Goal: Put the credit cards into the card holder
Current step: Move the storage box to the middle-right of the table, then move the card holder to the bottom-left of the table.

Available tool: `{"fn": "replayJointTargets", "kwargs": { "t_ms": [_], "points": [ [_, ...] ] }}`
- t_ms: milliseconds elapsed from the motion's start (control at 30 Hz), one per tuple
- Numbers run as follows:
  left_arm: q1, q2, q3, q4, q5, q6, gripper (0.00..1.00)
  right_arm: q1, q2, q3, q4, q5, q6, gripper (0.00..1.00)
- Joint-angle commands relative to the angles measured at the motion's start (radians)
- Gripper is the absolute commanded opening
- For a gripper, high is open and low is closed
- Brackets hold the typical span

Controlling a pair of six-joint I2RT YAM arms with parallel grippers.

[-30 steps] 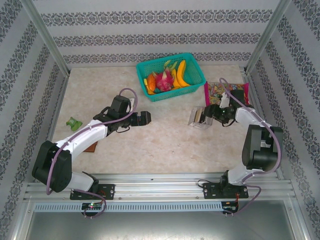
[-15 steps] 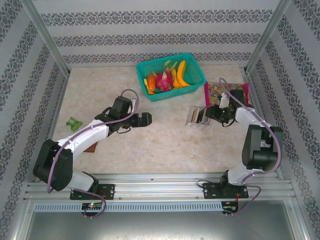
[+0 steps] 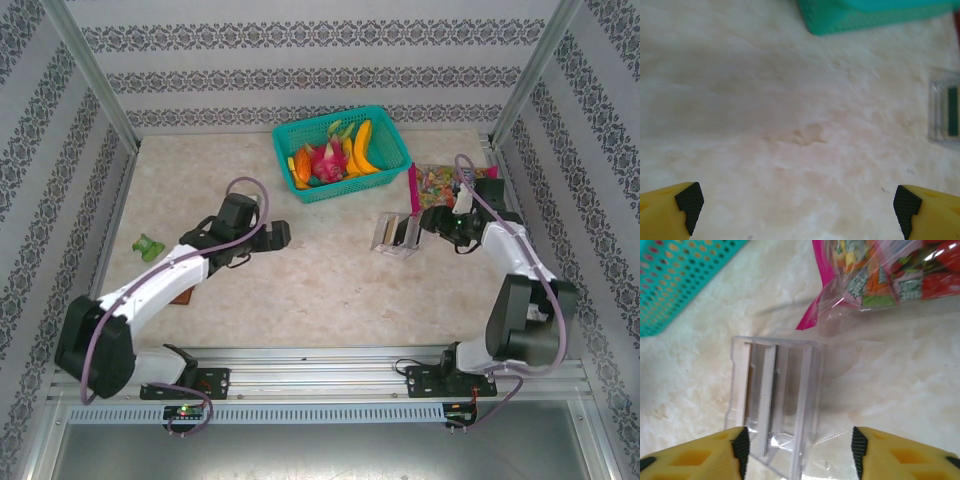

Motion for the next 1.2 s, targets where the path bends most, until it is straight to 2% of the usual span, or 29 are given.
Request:
{"fn": "replayJointTargets", "kwargs": {
  "t_ms": [0, 100, 167, 300, 400, 500, 633, 833, 900, 1067, 1167],
  "points": [
    [0.096, -0.078, -0.046, -0.199, -0.190, -0.082, 1.00, 0.027, -0.124, 0.036, -0.005, 0.020, 0.056, 0.63],
    [0.248, -0.140, -0.140, -0.242, -0.124, -0.147, 1.00, 0.137, -0.196, 0.012, 0.072, -0.002, 0.136, 0.66],
    [0.331, -0.163, -0.197, -0.249, -0.077, -0.150, 1.00, 0.258, -0.219, -0.007, 0.118, 0.019, 0.174, 0.67],
    [0.442, -0.183, -0.245, -0.296, -0.115, -0.128, 1.00, 0.494, -0.188, 0.009, 0.140, 0.105, 0.200, 0.67],
    [0.471, -0.191, -0.276, -0.291, -0.173, -0.123, 1.00, 0.631, -0.133, 0.038, 0.146, 0.156, 0.202, 0.67],
    [0.474, -0.155, -0.305, -0.228, -0.122, -0.095, 1.00, 0.715, -0.074, 0.049, 0.174, 0.162, 0.210, 0.68],
    [0.465, -0.097, -0.317, -0.177, 0.019, -0.074, 1.00, 0.745, -0.019, 0.052, 0.192, 0.167, 0.233, 0.68],
    [0.382, -0.138, -0.401, -0.058, 0.228, -0.171, 1.00, 0.746, 0.032, 0.044, 0.222, 0.151, 0.259, 0.68],
    [0.322, -0.150, -0.419, -0.026, 0.253, -0.230, 0.99, 0.746, 0.050, 0.049, 0.206, 0.156, 0.259, 0.67],
    [0.163, -0.120, -0.406, 0.070, 0.257, -0.329, 1.00, 0.706, 0.047, 0.057, 0.074, 0.361, 0.309, 0.66],
    [0.076, -0.068, -0.334, 0.068, 0.249, -0.315, 1.00, 0.597, -0.014, 0.029, 0.054, 0.391, 0.305, 0.68]
  ]
}}
